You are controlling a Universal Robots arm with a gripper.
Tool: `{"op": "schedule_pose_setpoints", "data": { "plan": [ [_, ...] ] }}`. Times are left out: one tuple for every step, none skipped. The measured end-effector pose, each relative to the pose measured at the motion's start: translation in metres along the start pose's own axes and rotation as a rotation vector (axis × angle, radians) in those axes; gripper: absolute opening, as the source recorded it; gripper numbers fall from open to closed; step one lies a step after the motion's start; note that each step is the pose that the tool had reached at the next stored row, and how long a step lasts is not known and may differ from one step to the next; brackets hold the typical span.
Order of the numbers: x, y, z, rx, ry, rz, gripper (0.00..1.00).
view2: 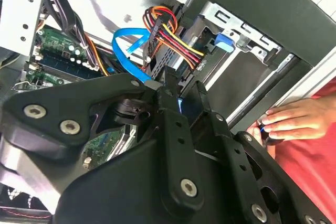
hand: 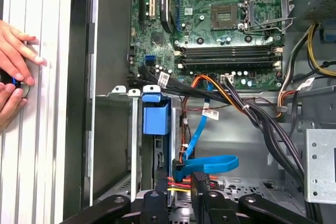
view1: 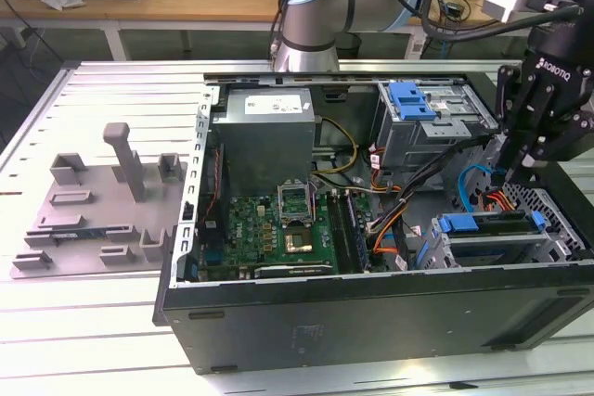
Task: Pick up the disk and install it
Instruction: 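Insert the second disk wire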
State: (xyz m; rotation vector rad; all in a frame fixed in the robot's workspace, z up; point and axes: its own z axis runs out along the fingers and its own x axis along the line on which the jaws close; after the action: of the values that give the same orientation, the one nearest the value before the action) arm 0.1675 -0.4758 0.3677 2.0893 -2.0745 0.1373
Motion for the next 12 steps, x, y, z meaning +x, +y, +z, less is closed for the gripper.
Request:
{"op": "schedule_pose_setpoints", "data": {
  "plan": [
    [-0.0004, 0.0029, 0.0007, -0.0002, 0.0045, 0.001, 0.32],
    [-0.0005, 0.0032, 0.0008, -0.0004, 0.0044, 0.002, 0.32],
    [-0.0005, 0.0042, 0.0009, -0.0012, 0.0041, 0.006, 0.32],
    [-0.0005, 0.0047, 0.0011, -0.0026, 0.0035, 0.012, 0.32],
    [-0.0001, 0.0049, 0.0015, -0.0046, 0.0022, 0.022, 0.32],
    [0.0008, 0.005, 0.0018, -0.007, -0.0001, 0.033, 0.32],
    [0.0013, 0.0049, 0.0019, -0.0083, -0.002, 0.039, 0.32],
    [0.0014, 0.0049, 0.0019, -0.0088, -0.0024, 0.042, 0.32],
    [0.0015, 0.0049, 0.002, -0.0092, -0.003, 0.044, 0.32],
    [0.0017, 0.0049, 0.0021, -0.0098, -0.0036, 0.047, 0.31],
    [0.0018, 0.0049, 0.0021, -0.0102, -0.0042, 0.049, 0.24],
    [0.0021, 0.0049, 0.0021, -0.0108, -0.0049, 0.052, 0.17]
  ]
}}
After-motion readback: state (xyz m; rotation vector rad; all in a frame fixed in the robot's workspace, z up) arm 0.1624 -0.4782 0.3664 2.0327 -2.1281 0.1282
